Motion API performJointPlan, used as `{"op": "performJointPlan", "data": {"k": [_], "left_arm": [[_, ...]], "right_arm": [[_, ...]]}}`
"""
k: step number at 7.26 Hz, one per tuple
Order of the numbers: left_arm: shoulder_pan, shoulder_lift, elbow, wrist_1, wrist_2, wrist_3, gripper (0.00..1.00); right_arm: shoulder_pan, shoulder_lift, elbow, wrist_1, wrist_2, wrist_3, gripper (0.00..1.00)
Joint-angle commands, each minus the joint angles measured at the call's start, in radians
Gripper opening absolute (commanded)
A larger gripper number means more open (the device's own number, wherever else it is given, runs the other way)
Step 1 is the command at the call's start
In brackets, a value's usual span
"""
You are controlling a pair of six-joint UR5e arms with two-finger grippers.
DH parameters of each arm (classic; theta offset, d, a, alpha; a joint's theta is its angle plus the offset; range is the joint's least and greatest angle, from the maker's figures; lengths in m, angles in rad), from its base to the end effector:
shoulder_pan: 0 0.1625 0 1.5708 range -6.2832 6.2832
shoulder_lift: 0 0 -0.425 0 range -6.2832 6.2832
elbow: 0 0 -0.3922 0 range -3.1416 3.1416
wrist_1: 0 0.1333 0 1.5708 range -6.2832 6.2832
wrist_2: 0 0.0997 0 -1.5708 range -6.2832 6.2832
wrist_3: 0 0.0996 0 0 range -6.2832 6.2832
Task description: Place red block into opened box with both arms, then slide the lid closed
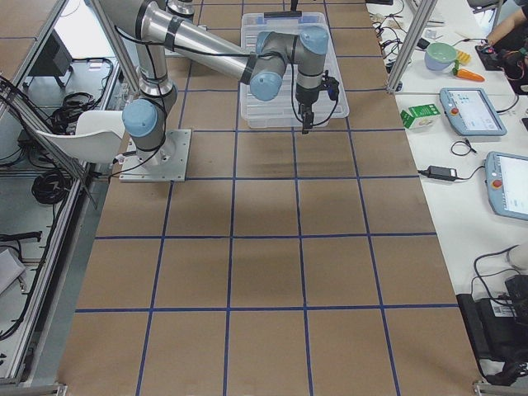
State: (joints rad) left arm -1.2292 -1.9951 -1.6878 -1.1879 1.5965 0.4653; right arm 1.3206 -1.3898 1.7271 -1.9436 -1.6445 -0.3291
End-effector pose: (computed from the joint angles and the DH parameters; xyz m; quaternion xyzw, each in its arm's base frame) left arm 0.0757 -0.6033 0.2337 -0.0626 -0.9948 -0.0778 0.0193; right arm -0.0141 -0.5638 0.3550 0.0388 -0.9984 0.0065 0.0404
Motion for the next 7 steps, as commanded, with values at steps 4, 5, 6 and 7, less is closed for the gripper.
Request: {"op": "performJointPlan", "data": {"k": [4,5,6,7], "left_arm": [[0.019,-0.089,0.000,0.020,0.028,0.000,0.96],[0.019,-0.096,0.000,0.020,0.028,0.001,0.85],[0.017,-0.096,0.000,0.019,0.032,-0.004,0.83],[0.017,-0.097,0.000,0.017,0.033,-0.004,0.75]], "right_arm": [[-0.083,-0.012,-0.004,0.002,-0.003,-0.079,0.96],[-0.105,-0.014,-0.006,0.008,-0.001,-0.108,0.97],[-0.110,-0.014,-0.006,0.008,-0.001,-0.110,0.97],[-0.115,-0.012,-0.006,0.008,-0.006,-0.116,0.97]]}}
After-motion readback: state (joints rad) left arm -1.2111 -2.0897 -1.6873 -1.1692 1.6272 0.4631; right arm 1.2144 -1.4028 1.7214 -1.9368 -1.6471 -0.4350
